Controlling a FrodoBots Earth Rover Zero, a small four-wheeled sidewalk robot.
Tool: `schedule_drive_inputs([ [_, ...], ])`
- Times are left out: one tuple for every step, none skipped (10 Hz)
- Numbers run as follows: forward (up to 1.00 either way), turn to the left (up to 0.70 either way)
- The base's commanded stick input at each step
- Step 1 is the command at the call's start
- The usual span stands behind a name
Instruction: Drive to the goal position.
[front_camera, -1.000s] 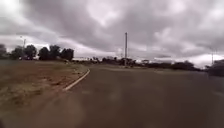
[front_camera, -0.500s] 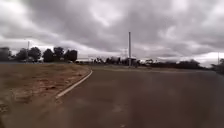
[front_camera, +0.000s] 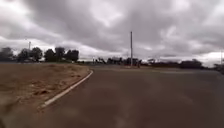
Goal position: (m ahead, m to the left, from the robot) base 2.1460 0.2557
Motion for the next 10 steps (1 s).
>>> schedule_drive_inputs([
  [0.85, 0.0],
  [0.85, 0.0],
  [0.85, 0.0],
  [0.85, 0.0],
  [0.85, 0.0],
  [0.85, 0.0],
  [0.85, 0.0],
  [0.85, 0.13],
  [0.85, 0.22],
  [0.85, 0.09],
])
